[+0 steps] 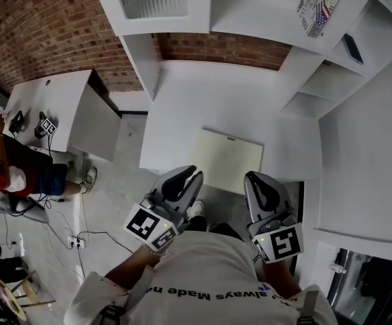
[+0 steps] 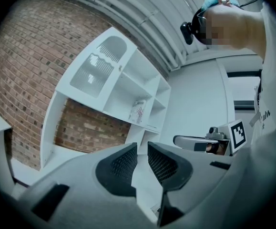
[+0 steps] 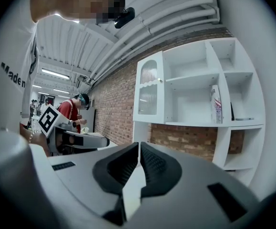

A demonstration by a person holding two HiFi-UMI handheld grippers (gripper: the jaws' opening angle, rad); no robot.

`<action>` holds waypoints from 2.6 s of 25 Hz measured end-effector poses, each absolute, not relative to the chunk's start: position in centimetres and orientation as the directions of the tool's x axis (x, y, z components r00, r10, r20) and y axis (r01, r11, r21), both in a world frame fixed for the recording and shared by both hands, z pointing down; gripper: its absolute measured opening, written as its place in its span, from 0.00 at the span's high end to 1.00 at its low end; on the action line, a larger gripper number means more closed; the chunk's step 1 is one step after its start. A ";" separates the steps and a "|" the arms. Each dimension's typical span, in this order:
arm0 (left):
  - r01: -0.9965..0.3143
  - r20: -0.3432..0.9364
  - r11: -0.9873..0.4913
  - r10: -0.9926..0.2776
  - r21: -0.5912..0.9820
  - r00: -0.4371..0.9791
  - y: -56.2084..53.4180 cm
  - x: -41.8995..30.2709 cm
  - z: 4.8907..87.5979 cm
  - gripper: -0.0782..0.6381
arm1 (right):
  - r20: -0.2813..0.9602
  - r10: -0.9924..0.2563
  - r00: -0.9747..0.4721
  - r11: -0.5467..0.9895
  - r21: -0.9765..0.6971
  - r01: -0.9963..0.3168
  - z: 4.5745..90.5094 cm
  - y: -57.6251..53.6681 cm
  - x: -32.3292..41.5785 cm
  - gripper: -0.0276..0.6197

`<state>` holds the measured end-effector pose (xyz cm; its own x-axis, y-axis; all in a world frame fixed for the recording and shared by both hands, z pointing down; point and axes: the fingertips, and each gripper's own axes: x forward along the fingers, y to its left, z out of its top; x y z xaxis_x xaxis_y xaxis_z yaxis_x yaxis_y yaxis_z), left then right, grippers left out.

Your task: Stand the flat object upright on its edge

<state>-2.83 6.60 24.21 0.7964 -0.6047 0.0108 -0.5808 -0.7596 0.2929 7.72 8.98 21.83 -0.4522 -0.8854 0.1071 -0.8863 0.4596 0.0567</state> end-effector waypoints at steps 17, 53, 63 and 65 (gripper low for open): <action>-0.596 0.049 -0.730 -0.618 0.335 0.785 2.6 1.6 25.8 0.80 | 0.126 -0.860 -0.494 0.504 0.069 -0.861 23.0 5.3 11.4 0.93; -0.563 0.442 -0.035 -0.580 0.826 0.684 5.3 -5.4 61.7 0.51 | 0.582 -0.693 -0.425 0.655 0.262 -0.709 50.5 7.9 9.2 0.58; -0.451 0.414 0.116 -0.639 0.885 0.648 3.9 -6.6 67.7 0.46 | 0.681 -0.632 -0.369 0.703 0.305 -0.642 58.1 8.4 9.4 0.53; -0.414 0.396 0.134 -0.648 0.900 0.651 3.6 -6.3 68.5 0.45 | 0.698 -0.621 -0.356 0.711 0.310 -0.632 59.7 8.5 9.6 0.53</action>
<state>-6.35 3.61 68.47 0.6508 -0.6480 0.3956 -0.4137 0.1343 0.9005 9.57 8.50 59.65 -0.3563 -0.6213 0.6979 -0.6316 0.7106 0.3101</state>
